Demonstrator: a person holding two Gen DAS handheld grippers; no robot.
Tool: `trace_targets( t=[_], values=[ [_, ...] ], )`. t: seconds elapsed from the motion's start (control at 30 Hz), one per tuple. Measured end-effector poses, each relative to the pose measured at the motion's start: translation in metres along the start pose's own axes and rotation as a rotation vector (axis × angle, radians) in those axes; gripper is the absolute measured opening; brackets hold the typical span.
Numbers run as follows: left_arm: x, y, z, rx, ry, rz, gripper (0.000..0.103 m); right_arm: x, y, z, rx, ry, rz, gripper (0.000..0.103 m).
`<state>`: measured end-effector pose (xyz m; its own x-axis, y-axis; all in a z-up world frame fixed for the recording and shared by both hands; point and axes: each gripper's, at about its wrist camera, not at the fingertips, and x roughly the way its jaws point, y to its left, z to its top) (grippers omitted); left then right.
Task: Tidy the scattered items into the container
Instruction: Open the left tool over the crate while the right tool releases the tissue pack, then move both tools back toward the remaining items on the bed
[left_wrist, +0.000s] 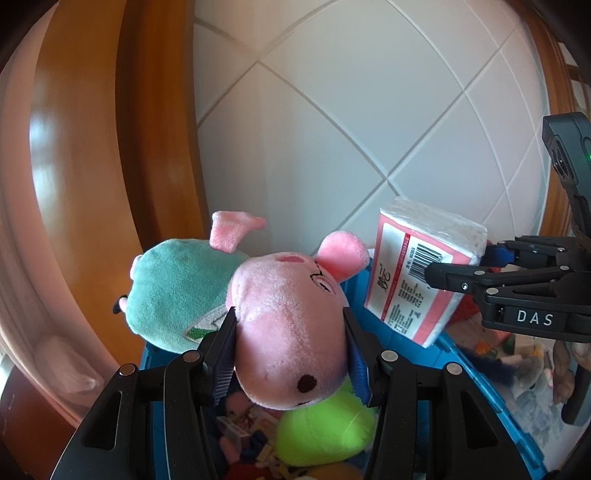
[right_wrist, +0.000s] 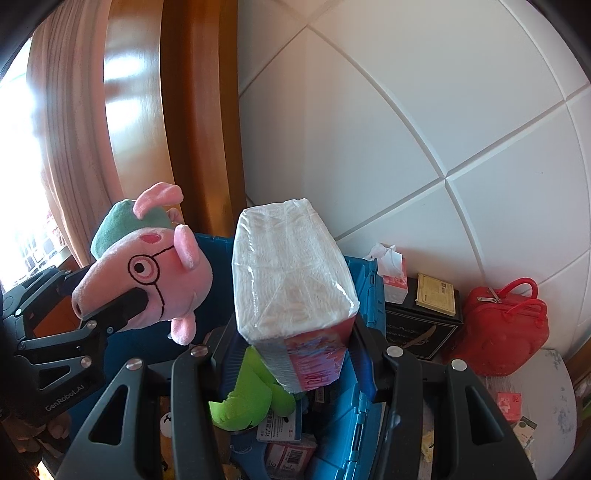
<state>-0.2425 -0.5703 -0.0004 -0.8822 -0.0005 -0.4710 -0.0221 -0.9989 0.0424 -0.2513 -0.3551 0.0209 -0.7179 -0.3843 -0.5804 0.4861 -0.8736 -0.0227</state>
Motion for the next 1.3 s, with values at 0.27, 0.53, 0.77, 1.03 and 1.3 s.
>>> trace_targets(
  t=[0.27, 0.53, 0.77, 1.03, 1.3],
  values=[
    [-0.011, -0.007, -0.014, -0.028, 0.006, 0.012, 0.102, -0.001, 0.001, -0.003, -0.021, -0.058, -0.034, 0.103],
    [-0.035, -0.047, -0.018, -0.056, 0.026, 0.06, 0.103, -0.015, -0.004, -0.016, -0.013, -0.06, -0.015, 0.103],
    [-0.058, -0.052, -0.023, -0.039, 0.017, 0.034, 0.103, -0.042, -0.006, -0.032, 0.001, -0.073, -0.002, 0.103],
    [-0.095, -0.102, -0.025, 0.0, -0.007, 0.001, 0.102, -0.079, -0.02, -0.06, 0.03, -0.097, 0.006, 0.103],
    [-0.118, -0.172, -0.034, 0.054, -0.002, -0.002, 0.102, -0.133, -0.068, -0.092, 0.116, -0.118, 0.027, 0.103]
  ],
)
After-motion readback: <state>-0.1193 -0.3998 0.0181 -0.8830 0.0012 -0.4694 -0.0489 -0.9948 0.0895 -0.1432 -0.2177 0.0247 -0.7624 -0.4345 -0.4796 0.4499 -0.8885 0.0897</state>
